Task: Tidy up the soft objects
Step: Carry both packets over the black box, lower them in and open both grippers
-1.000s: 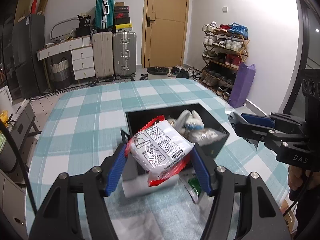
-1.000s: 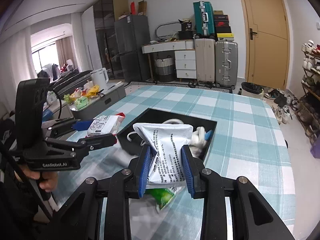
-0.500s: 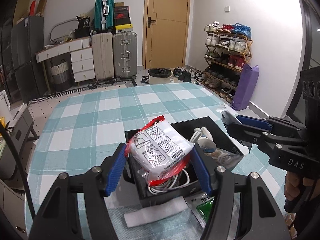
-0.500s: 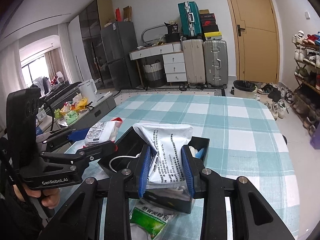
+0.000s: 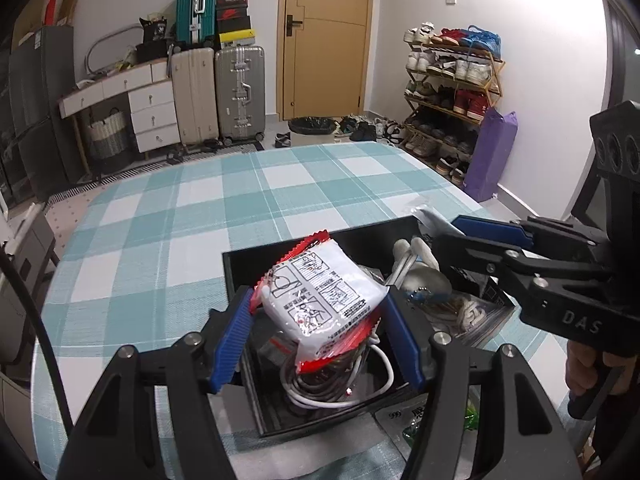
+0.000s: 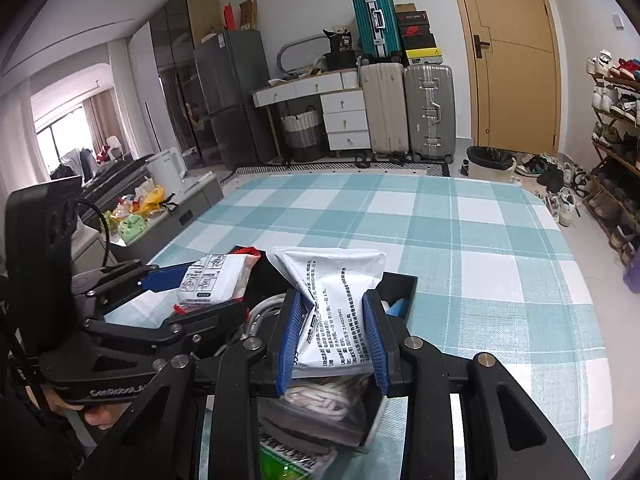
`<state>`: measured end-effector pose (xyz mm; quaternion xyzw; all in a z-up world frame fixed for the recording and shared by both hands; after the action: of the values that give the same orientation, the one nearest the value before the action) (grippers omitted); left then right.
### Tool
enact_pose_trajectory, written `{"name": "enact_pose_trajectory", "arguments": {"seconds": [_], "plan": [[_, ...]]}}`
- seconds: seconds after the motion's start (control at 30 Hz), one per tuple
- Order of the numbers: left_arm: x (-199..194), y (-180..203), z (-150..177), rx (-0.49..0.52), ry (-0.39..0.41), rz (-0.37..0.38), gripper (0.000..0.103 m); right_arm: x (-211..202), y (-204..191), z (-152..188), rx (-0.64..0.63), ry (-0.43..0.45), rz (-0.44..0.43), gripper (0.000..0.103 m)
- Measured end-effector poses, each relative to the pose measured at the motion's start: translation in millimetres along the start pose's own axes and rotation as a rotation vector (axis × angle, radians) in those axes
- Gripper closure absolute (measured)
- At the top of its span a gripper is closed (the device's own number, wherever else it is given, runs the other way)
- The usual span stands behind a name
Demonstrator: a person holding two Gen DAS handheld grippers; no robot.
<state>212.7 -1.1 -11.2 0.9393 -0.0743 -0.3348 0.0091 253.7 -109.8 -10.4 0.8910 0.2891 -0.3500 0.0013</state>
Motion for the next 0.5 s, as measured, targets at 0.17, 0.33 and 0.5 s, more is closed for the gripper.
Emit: {"name": "enact_pose_trajectory", "arguments": {"seconds": [0.17, 0.33, 0.5], "plan": [[7.0, 4.5, 5.5, 0.024, -0.030, 0.004, 0.039, 9.1, 4.1, 2.0, -0.020, -0.022, 0.010, 0.072], [7.7, 7.7, 9.2, 0.064, -0.042, -0.015, 0.039, 18.5, 1.1, 5.1, -0.044, -0.049, 0.010, 0.072], [6.7, 9.0, 11.5, 0.086, -0.045, -0.024, 0.039, 25.4, -1.2, 7.1, -0.048, -0.079, 0.007, 0.072]]}}
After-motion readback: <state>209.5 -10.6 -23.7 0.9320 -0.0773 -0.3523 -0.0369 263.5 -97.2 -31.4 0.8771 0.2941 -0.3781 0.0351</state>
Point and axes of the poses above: each gripper's, at about its wrist camera, not at the fingertips, and x roughly the way its jaws point, y to its right, z to its underside, the point moved 8 cm from there along x, roughly the way its jaws point, and after that the axes turned 1 degree about y, right-handed, at the moved point
